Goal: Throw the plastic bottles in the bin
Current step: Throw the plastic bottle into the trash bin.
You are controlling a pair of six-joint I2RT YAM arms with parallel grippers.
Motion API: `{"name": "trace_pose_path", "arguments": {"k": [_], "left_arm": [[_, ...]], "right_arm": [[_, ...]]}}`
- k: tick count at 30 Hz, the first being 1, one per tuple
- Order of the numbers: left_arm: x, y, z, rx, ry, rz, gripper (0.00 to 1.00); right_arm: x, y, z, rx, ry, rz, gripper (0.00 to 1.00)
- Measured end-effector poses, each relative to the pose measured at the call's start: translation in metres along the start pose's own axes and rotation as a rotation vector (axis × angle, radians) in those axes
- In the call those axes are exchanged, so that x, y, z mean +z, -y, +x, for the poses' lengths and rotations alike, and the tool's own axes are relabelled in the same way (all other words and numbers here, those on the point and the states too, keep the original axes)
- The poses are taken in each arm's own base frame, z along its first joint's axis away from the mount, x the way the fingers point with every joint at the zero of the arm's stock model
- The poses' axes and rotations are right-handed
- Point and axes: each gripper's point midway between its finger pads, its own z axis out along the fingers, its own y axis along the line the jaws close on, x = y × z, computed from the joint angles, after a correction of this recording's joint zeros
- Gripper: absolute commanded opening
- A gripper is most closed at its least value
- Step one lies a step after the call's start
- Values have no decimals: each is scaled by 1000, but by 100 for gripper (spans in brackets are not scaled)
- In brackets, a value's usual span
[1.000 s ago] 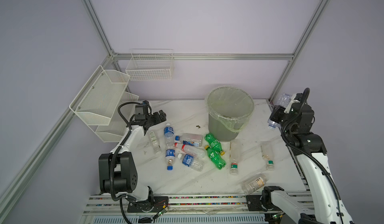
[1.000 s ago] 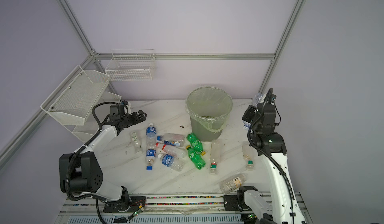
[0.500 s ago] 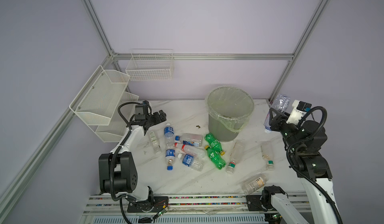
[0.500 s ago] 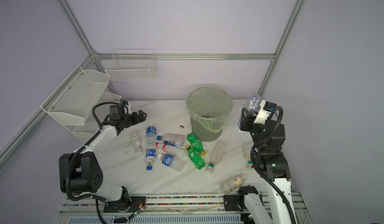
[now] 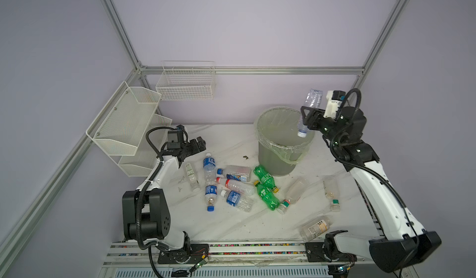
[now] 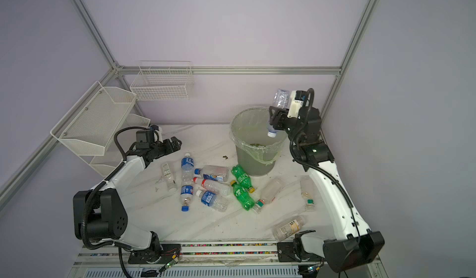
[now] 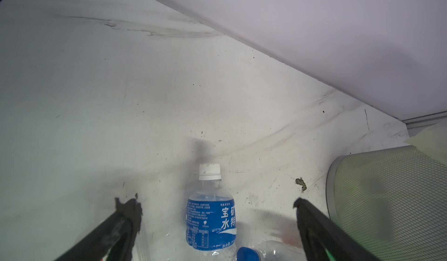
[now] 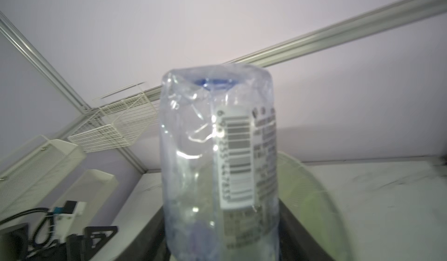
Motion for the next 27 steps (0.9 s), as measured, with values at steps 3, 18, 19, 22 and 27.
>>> {"name": "trace_pose_path", "arguments": {"k": [3,18,19,22,27], "left_arm": [[-1,0,-1,1,3,-3,100],[-4,1,-3,2,13,-2,100],[-4,1,-3,2,13,-1,100],[-4,2,-3,2,12,2,100],[-4,2,-3,2,11,5,100]], "right_arm": [[29,4,22,4,-63,27,97],[-108,30,-30,73,188,267,97],[-111,37,-27,84,176,301,97],[-110,59,-9,103,119,405,97],[-110,93,11,130,28,553,97]]}}
